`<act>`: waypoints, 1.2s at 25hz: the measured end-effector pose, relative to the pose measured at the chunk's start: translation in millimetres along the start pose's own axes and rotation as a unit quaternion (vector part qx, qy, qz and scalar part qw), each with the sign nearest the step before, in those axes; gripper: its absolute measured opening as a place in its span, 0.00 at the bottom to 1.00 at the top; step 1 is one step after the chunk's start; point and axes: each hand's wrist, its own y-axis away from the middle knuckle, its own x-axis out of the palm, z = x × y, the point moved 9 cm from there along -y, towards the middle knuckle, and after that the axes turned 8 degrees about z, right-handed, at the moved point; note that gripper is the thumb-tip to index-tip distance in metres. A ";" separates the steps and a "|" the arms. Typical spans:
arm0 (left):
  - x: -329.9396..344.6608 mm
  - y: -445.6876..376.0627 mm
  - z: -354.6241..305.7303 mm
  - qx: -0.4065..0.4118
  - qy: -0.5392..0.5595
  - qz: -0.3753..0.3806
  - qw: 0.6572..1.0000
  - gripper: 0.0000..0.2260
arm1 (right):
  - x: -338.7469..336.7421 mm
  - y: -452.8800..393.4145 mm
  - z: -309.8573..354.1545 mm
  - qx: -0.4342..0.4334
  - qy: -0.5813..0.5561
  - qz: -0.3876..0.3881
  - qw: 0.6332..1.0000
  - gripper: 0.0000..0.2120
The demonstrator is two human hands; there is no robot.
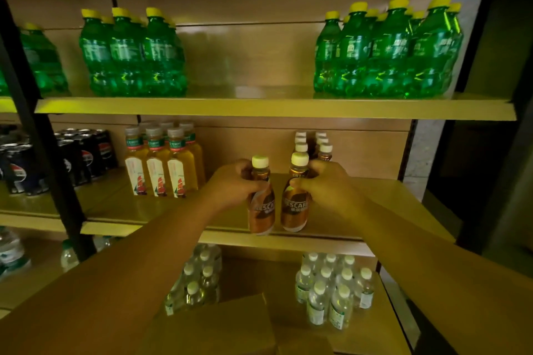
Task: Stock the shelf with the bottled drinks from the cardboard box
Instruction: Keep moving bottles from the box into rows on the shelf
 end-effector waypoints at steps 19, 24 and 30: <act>55.0 -58.3 88.1 -0.022 0.094 0.039 0.995 0.28 | 20.3 -12.5 -93.3 0.081 -0.010 -0.018 0.996 0.25; 62.3 -53.1 96.5 -0.002 0.063 0.011 0.998 0.21 | 31.3 -12.0 -97.1 0.079 0.009 -0.038 0.996 0.27; 62.7 -49.5 87.5 0.010 0.042 -0.023 0.999 0.18 | 24.1 -13.4 -102.8 0.073 0.015 -0.060 0.995 0.24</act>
